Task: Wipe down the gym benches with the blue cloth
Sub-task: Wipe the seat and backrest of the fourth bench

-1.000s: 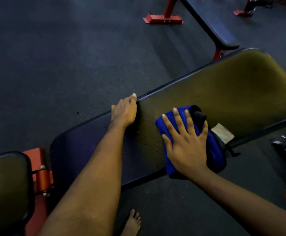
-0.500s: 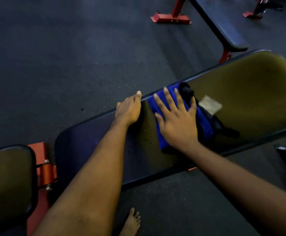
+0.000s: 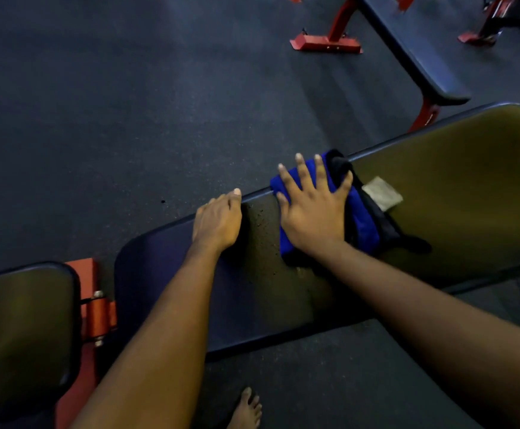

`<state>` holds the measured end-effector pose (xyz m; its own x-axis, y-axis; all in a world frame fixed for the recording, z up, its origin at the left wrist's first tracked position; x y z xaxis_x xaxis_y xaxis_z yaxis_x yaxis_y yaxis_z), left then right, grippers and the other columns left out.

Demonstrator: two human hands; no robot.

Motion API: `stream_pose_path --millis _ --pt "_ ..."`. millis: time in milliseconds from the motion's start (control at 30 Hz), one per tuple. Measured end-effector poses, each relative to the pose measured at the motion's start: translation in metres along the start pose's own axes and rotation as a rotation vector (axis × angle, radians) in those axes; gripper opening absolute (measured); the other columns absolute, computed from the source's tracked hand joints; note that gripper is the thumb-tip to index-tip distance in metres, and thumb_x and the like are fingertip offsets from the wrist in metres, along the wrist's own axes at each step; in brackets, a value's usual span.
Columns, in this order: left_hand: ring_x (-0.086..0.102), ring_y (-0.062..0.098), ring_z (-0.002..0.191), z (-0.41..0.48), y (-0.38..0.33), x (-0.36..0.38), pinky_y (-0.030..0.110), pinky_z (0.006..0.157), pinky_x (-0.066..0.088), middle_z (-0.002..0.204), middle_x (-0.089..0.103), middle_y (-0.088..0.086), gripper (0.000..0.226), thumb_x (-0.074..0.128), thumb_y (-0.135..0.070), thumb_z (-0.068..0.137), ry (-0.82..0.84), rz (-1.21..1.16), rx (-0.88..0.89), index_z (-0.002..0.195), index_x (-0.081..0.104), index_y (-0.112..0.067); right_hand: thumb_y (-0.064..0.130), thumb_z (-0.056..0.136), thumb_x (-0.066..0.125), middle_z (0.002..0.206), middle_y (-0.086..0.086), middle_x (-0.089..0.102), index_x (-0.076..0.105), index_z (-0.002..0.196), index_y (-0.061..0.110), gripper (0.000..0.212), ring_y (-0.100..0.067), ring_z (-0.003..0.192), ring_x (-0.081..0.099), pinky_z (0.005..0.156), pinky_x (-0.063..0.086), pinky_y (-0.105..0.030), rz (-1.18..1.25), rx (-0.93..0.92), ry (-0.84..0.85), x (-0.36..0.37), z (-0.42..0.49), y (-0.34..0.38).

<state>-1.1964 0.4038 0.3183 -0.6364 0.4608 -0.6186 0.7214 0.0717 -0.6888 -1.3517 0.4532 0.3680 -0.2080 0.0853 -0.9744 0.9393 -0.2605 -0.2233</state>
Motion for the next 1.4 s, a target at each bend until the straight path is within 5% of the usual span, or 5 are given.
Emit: stream_pose_path --millis 433,667,833,1133,1400 --pt "0.044 0.026 0.132 -0.003 -0.001 0.003 0.041 0.112 0.026 0.141 0.052 0.013 0.052 0.017 -0.037 0.108 -0.038 -0.01 0.021 0.14 0.049 -0.012 0.055 0.101 0.029 0.166 0.008 0.009 0.02 0.155 0.043 0.057 -0.02 0.154 0.003 0.115 0.006 -0.067 0.048 -0.106 -0.022 -0.001 -0.086 -0.024" --pt "0.046 0.026 0.127 -0.007 -0.004 0.002 0.041 0.11 0.028 0.135 0.054 0.014 0.051 0.017 -0.036 0.108 -0.059 -0.026 0.011 0.139 0.049 -0.011 0.052 0.101 0.03 0.166 0.005 0.015 0.024 0.154 0.041 0.055 -0.022 0.153 0.004 0.111 0.01 -0.071 0.025 0.202 -0.094 -0.043 -0.003 -0.127" --pt "0.041 0.028 0.132 -0.007 -0.005 0.0 0.04 0.112 0.025 0.14 0.05 0.014 0.052 0.016 -0.038 0.108 -0.016 -0.047 0.007 0.142 0.046 -0.012 0.05 0.101 0.028 0.165 0.001 0.018 0.031 0.152 0.036 0.053 -0.029 0.152 0.007 0.112 0.01 -0.07 0.006 0.31 -0.093 -0.038 0.013 -0.099" --pt "0.041 0.029 0.134 0.006 0.005 0.007 0.045 0.113 0.028 0.143 0.049 0.014 0.056 0.014 -0.045 0.106 -0.016 -0.033 -0.033 0.143 0.046 -0.017 0.044 0.104 0.026 0.166 -0.002 0.014 0.02 0.157 0.029 0.056 -0.028 0.153 0.004 0.116 0.002 -0.065 0.035 -0.117 -0.014 -0.005 -0.014 0.02" --pt "0.043 0.033 0.132 0.007 0.009 0.009 0.044 0.11 0.029 0.141 0.051 0.017 0.056 0.015 -0.043 0.107 -0.056 -0.034 -0.045 0.139 0.051 -0.014 0.045 0.103 0.032 0.167 0.002 0.007 0.016 0.158 0.034 0.058 -0.022 0.154 0.0 0.117 0.009 -0.062 0.127 -0.12 -0.015 0.01 -0.115 0.004"
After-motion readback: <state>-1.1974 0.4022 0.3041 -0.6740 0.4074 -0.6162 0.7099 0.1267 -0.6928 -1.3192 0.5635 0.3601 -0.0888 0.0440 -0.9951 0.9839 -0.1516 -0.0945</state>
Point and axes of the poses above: each hand's wrist, its own z-axis towards the middle knuckle, its own x-axis out of the palm, y = z × x, the point moved 6 cm from there along z, towards the middle knuckle
